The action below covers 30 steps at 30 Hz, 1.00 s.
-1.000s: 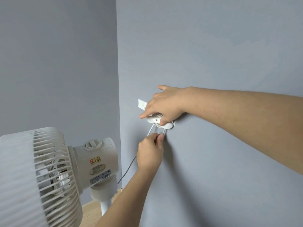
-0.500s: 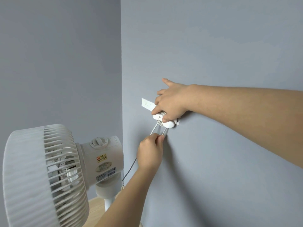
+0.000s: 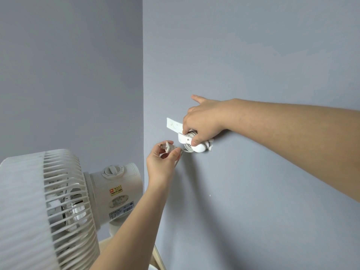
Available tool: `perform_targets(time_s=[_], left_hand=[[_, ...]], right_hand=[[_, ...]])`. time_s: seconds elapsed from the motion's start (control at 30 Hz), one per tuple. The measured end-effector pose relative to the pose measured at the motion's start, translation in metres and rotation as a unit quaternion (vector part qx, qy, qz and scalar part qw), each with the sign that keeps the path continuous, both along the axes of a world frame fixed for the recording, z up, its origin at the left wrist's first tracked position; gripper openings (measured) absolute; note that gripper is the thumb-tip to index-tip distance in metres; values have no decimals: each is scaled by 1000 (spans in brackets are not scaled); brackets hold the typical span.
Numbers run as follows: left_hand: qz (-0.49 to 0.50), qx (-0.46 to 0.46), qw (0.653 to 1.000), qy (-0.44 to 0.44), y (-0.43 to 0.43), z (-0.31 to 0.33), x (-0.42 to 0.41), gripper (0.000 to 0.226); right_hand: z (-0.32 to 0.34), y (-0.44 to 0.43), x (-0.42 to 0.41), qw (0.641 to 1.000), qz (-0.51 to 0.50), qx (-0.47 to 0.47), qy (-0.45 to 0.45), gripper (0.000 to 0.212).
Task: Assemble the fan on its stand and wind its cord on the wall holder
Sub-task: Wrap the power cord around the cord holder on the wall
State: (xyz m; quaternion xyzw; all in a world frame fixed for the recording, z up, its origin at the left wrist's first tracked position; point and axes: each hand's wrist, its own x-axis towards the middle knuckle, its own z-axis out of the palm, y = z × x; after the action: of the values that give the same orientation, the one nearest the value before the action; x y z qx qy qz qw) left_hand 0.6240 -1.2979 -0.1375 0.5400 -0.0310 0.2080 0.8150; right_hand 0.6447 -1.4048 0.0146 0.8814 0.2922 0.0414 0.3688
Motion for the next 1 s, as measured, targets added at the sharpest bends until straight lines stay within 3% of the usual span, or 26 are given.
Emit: perform_targets(time_s=[0.2, 0.53, 0.73, 0.9, 1.0], left_hand=[[31, 62, 996, -52, -2, 11, 8, 33], [10, -110, 993, -41, -4, 6, -4, 35], [24, -105, 994, -14, -7, 4, -6, 27], [25, -190, 981, 10, -8, 8, -7, 40], [42, -154, 987, 0, -9, 11, -6, 46]], right_hand=[[4, 1, -2, 999, -12, 44, 17, 42], [2, 4, -4, 986, 31, 165, 9, 28], [-2, 8, -7, 956, 21, 288, 52, 21], [-6, 16, -4, 925, 0, 372, 70, 23], [-1, 26, -3, 916, -18, 387, 103, 30]])
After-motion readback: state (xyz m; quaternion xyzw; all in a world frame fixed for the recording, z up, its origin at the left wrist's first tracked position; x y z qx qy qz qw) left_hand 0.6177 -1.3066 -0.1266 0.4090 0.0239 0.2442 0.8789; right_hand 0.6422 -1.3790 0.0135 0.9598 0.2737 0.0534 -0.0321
